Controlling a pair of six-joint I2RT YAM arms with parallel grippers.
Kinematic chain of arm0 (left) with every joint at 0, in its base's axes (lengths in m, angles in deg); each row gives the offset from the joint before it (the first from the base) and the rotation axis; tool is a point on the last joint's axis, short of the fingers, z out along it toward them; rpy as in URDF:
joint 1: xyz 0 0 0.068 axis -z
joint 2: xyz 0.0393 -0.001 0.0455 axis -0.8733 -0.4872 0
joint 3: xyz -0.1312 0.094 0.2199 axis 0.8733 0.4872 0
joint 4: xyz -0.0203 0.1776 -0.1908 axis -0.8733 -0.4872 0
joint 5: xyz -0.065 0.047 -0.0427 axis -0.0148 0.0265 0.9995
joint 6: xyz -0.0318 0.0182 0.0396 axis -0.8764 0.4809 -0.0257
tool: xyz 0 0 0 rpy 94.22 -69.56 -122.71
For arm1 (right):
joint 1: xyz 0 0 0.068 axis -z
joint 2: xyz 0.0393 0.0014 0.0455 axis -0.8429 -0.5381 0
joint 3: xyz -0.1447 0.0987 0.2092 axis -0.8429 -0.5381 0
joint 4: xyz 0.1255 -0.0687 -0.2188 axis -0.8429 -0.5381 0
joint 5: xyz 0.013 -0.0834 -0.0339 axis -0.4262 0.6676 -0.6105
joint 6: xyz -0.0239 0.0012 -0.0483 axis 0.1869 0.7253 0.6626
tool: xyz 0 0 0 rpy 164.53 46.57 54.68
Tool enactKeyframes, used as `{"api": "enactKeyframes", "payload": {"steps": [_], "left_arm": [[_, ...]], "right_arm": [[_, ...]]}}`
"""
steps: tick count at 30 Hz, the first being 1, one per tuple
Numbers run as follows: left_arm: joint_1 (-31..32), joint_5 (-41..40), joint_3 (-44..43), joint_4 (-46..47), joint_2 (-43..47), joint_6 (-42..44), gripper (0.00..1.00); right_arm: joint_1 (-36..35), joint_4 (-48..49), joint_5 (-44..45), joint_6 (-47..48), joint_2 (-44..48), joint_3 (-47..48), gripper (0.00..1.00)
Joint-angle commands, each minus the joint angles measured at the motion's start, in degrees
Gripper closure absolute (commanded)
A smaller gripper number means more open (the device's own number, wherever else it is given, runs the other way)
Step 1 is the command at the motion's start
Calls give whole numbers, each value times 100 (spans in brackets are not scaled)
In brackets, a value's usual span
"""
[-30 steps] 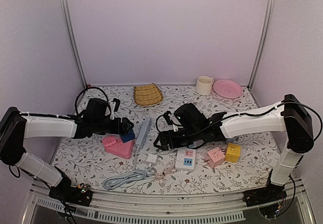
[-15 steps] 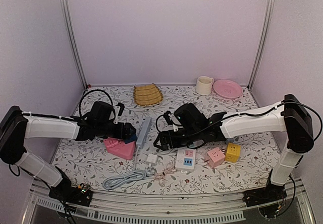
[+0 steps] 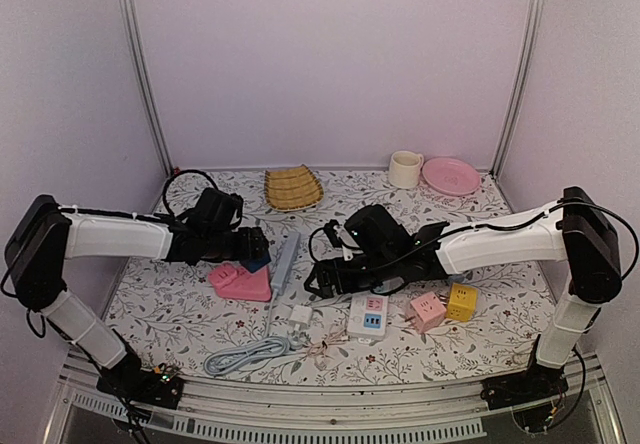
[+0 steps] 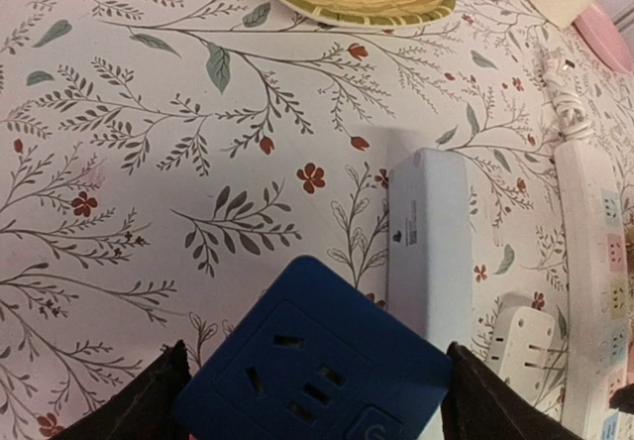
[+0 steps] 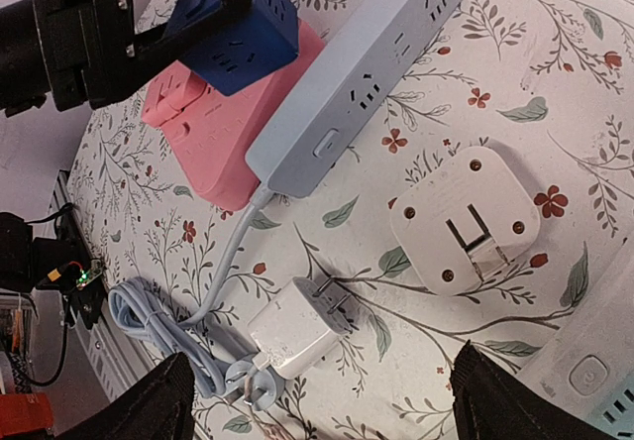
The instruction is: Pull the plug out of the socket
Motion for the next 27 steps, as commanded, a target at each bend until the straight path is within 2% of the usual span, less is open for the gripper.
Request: {"api": "enactKeyframes", "payload": {"steps": [1, 6, 10, 19, 24, 27], "left_arm": [[51, -478, -342, -251, -209, -504, 32], [53, -366, -510, -169, -252, -59, 9], [-18, -42, -524, -39, -210, 565, 4], [-476, 1343, -381, 263, -277, 1657, 4], [-793, 2037, -409, 330, -505, 1900, 10], [-835, 2177, -472, 268, -687, 2044, 12]], "right_arm": [[42, 127, -6, 25, -2, -15, 9], [45, 119, 36, 24, 84, -123, 9], [56, 122, 38, 11, 107, -151, 9], [51, 130, 4, 39, 112, -121, 9], [53, 121, 13, 41, 127, -148, 9], [51, 119, 28, 46, 145, -164, 9]]}}
